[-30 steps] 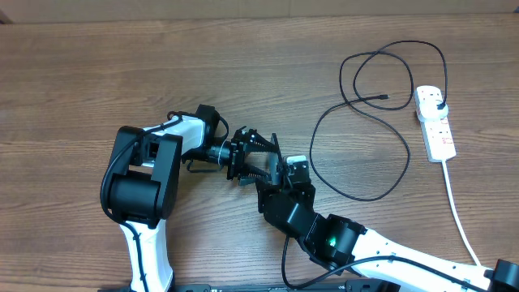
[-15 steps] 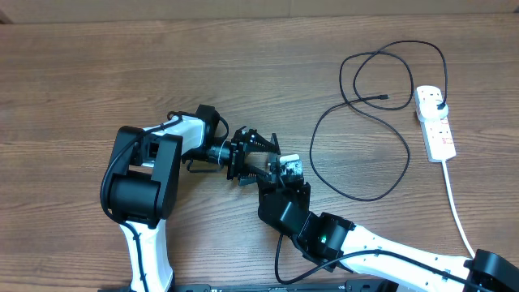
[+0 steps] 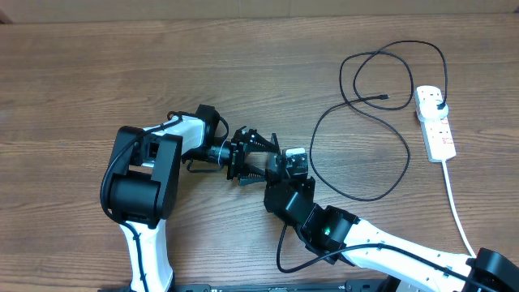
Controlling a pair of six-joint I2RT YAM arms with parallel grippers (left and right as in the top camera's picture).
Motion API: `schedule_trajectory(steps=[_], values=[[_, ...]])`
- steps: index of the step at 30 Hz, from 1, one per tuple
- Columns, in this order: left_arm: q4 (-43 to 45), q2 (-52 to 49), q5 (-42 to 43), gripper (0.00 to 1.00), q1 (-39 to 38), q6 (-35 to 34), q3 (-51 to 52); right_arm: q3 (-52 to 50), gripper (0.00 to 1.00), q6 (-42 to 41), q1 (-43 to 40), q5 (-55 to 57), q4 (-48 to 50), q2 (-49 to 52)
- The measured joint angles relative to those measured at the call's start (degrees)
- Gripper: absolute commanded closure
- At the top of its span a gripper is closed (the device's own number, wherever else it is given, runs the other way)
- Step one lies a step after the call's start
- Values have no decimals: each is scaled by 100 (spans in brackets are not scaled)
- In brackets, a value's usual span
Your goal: Plug charger to phone and switch on socket
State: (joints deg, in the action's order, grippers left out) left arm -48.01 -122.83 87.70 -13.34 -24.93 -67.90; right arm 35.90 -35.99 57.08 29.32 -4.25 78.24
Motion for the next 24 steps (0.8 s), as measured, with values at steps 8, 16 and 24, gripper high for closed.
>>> schedule_trajectory(steps=[8, 16, 24], values=[[7, 0, -4, 37, 0, 46, 0, 0, 81, 0, 0, -63, 20, 15], [44, 0, -4, 36, 37, 107, 0, 0, 92, -2, -35, -22, 13, 48], [44, 0, -11, 7, 59, 129, 0, 0, 94, -70, -48, -48, 13, 52]])
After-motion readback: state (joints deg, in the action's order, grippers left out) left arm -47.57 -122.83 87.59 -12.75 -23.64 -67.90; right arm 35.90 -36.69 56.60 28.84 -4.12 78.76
